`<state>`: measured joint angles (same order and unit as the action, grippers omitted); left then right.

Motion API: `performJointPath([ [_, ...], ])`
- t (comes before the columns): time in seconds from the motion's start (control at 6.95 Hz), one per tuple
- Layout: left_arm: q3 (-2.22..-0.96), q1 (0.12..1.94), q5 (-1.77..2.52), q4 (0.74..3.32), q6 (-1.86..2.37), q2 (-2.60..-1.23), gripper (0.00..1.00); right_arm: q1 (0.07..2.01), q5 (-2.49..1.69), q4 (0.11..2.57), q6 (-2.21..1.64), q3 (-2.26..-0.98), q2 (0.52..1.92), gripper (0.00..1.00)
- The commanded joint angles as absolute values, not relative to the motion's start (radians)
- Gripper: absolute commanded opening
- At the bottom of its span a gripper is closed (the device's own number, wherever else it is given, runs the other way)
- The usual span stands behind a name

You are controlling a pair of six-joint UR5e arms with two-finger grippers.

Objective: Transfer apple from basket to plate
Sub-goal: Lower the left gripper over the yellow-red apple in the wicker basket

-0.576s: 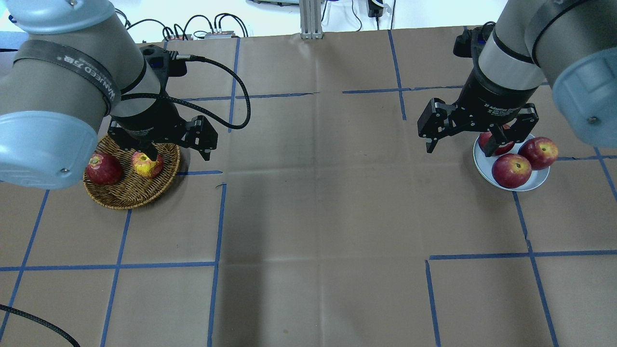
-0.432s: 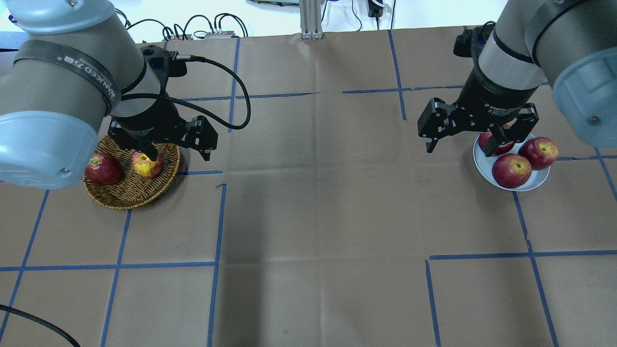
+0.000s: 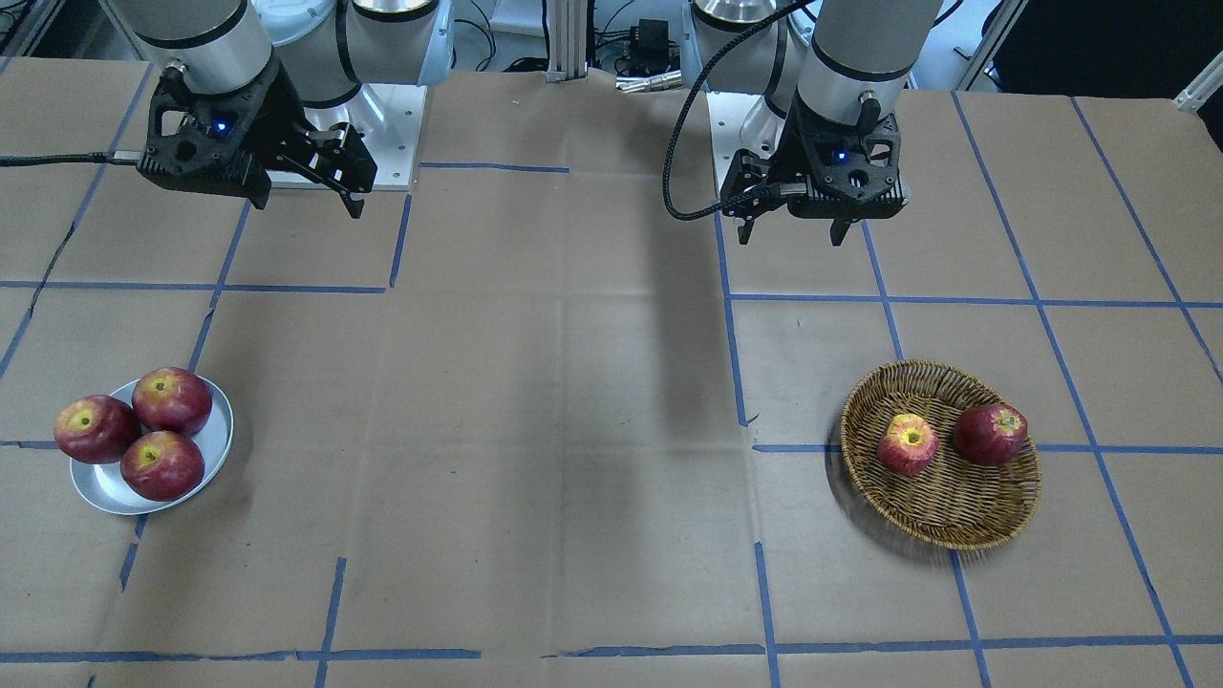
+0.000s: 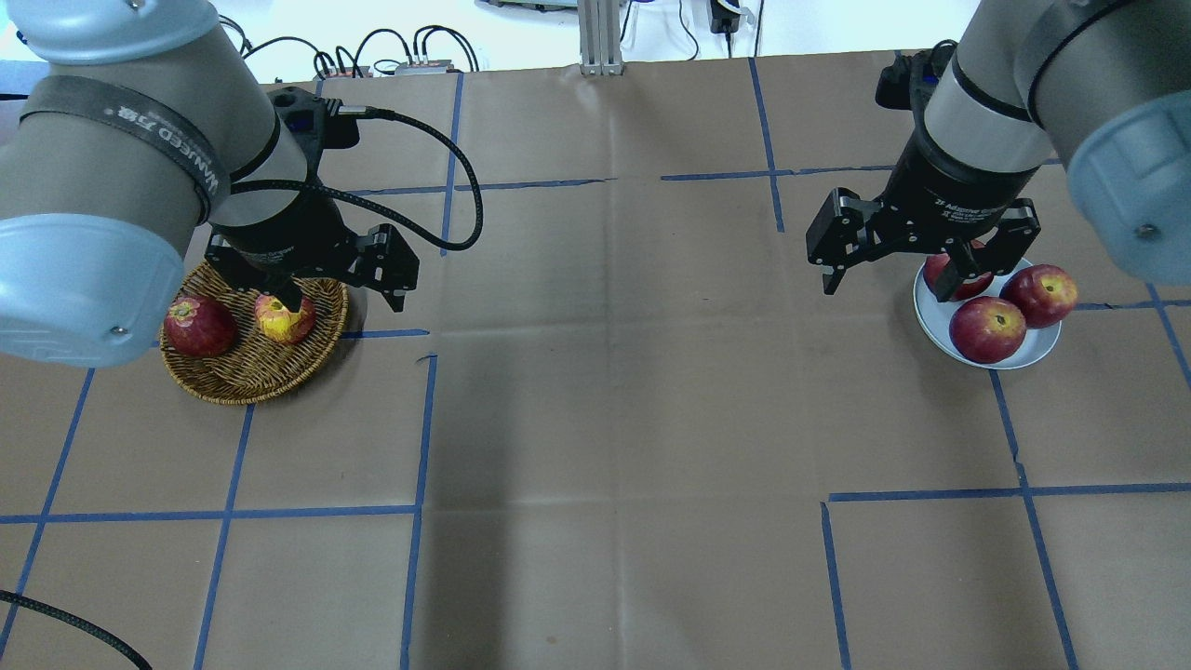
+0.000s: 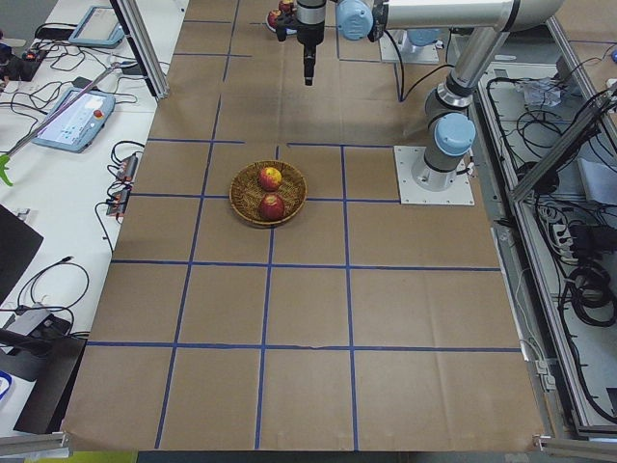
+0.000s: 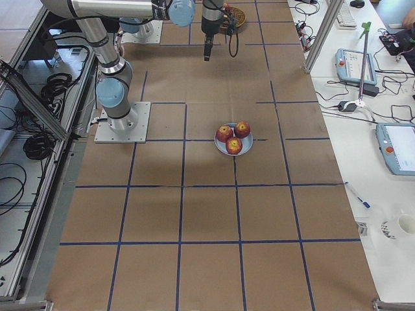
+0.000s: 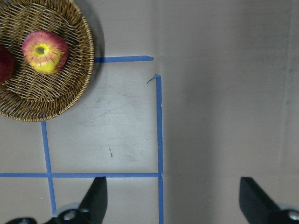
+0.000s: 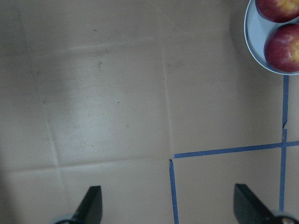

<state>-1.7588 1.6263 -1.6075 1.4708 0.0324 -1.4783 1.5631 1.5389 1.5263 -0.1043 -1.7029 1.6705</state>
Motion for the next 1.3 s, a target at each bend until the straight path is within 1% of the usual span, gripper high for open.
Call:
performJointPath([
  [0.0,-1.756,1.628,-1.608,1.473,0.032,-1.476,0.99,1.563,1.540,1.526,-0.104,-1.703,1.671,1.00],
  [0.58,-1.759,1.626,-1.611,1.473,0.034,-1.422,0.99,1.563,1.542,1.528,-0.103,-1.704,1.671,1.00],
  [1.15,-1.758,1.626,-1.605,1.473,0.038,-1.425,0.99,1.563,1.545,1.529,-0.100,-1.704,1.671,1.00],
])
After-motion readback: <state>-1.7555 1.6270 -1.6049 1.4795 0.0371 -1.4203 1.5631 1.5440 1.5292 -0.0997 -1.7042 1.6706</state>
